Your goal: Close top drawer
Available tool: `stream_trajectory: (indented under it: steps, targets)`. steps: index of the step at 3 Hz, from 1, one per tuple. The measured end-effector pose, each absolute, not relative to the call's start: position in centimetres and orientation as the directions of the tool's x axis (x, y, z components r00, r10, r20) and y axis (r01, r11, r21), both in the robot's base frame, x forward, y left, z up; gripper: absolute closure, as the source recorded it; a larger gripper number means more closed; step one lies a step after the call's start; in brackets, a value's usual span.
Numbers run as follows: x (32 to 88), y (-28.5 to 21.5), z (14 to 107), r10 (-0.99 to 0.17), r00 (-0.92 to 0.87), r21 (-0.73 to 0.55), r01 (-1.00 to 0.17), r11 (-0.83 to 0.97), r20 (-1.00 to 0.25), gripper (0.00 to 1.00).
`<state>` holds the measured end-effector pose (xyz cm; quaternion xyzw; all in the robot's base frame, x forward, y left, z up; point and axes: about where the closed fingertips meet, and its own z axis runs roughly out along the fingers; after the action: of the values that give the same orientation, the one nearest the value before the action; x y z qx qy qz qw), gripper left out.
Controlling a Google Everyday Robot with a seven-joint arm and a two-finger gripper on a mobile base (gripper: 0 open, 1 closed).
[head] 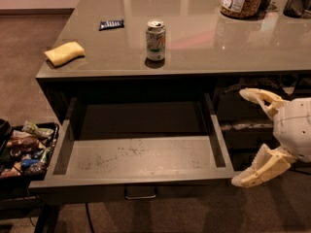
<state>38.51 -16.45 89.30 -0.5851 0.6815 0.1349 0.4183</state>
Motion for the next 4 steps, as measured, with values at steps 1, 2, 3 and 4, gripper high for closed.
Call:
stream_trajectory:
  steps: [1, 2, 3, 4]
  targets:
    - [38.5, -16.4, 89.3, -0.685, 0.036, -0.306, -0.91, 0.278, -0.728, 0.0]
    - [38.7, -16.1, 89.9, -0.698, 0.059, -0.321, -0.913, 0.251, -0.713, 0.0]
    - [38.5, -15.2, 88.6, -0.702, 0.108, -0.311, -0.935, 0.168, -0.704, 0.0]
    - [37.8, -14.4, 86.3, -0.703, 0.12, -0.286, -0.95, 0.123, -0.701, 0.0]
